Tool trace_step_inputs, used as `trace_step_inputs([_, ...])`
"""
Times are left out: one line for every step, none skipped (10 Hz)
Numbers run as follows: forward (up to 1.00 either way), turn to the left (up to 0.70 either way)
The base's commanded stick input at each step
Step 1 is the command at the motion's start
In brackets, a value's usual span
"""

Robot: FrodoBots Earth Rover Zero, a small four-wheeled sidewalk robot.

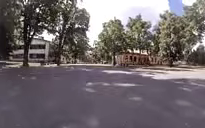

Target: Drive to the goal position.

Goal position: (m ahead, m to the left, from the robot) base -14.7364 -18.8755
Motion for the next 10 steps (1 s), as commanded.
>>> trace_step_inputs([0.85,0.01])
trace_step_inputs([0.85,0.01])
trace_step_inputs([0.85,-0.02])
trace_step_inputs([0.85,-0.28])
trace_step_inputs([0.85,-0.33])
trace_step_inputs([0.85,-0.21])
trace_step_inputs([0.85,-0.03])
trace_step_inputs([0.85,0.01])
trace_step_inputs([0.85,0.01])
trace_step_inputs([0.85,0.01])
